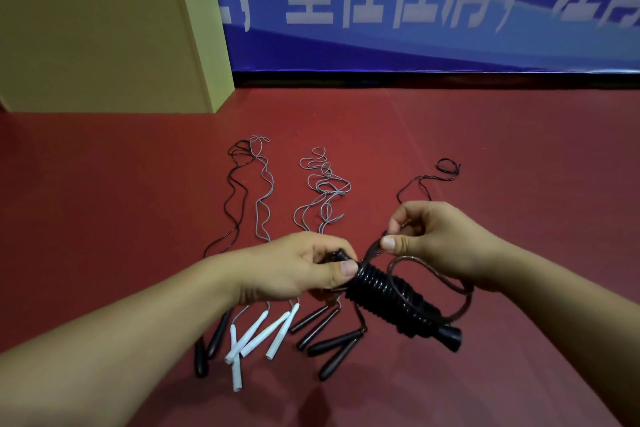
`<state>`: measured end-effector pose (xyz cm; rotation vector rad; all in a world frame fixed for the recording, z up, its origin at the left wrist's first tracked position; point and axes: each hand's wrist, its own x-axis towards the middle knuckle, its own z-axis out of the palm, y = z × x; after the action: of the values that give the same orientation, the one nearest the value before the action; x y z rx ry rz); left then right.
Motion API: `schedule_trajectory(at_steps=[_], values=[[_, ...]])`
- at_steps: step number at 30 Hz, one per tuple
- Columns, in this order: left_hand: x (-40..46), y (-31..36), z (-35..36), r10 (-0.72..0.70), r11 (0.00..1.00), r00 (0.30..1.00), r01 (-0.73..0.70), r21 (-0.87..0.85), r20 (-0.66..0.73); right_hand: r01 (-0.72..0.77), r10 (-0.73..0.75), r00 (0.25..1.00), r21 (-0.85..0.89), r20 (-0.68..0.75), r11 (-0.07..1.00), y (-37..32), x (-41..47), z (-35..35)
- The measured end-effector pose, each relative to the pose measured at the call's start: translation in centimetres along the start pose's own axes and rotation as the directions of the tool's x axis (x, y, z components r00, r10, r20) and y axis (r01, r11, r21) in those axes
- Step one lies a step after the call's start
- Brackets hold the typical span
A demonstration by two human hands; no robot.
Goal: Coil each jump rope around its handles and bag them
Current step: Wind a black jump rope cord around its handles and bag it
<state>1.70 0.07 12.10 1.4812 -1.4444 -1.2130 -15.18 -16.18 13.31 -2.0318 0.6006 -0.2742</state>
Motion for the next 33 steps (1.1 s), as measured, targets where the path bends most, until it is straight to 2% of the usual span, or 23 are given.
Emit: schedule_trajectory(at_steps=[2,4,6,8,10,12,15,16,19,26,29,33], values=[[-0.1,0.2,-0.1,0.000,0.996,1.000,0.001,-0.090,0.010,-0.003,0.003,1.000,0.011,0.023,1.000,0.0,-0.1,0.2],[-0.3,0.5,-0.2,-0.008,0.978,1.000,0.009,-0.211,0.009,0.051,-0.050,0.999,-0.058,0.016,0.997,-0.1,-0.2,0.3],[-0.4,0.7,-0.2,-0.021,0.938,1.000,0.012,-0.346,-0.023,0.086,-0.086,0.996,-0.056,0.008,0.995,-0.1,-0.1,0.5],[-0.3,0.6,-0.2,-0.055,0.874,0.996,0.014,-0.486,-0.069,0.127,-0.127,0.992,-0.021,0.001,0.992,0.1,-0.1,0.6],[-0.4,0.7,-0.3,-0.089,0.812,0.990,0.011,-0.584,-0.106,0.155,-0.157,0.988,-0.076,-0.014,0.985,0.2,0.1,1.0],[-0.5,0.9,-0.4,-0.119,0.746,0.984,0.001,-0.666,-0.132,0.150,-0.156,0.987,-0.128,-0.032,0.980,-0.1,0.3,2.1],[-0.3,1.3,-0.3,-0.183,0.642,0.966,-0.025,-0.766,-0.185,0.180,-0.190,0.977,-0.109,-0.093,0.978,-0.3,0.5,3.6],[-0.2,1.4,-0.3,-0.206,0.623,0.956,-0.035,-0.781,-0.208,0.175,-0.193,0.978,-0.183,-0.083,0.967,-0.2,0.5,3.9],[0.3,0.9,-0.2,-0.276,0.650,0.918,-0.040,-0.759,-0.285,0.159,-0.171,0.985,-0.336,-0.009,0.929,0.2,0.5,4.5],[1.1,-0.2,0.6,-0.308,0.768,0.845,-0.050,-0.638,-0.437,0.180,-0.164,0.984,-0.449,0.076,0.875,-0.7,-0.4,5.9],[1.3,-0.7,0.8,-0.270,0.882,0.819,0.000,-0.471,-0.506,0.172,-0.131,0.983,-0.373,0.131,0.912,-1.1,-0.7,6.3],[1.4,-1.0,1.0,-0.115,0.991,0.806,0.050,-0.127,-0.580,0.123,-0.094,0.987,-0.245,0.129,0.962,-0.9,-0.9,6.4]])
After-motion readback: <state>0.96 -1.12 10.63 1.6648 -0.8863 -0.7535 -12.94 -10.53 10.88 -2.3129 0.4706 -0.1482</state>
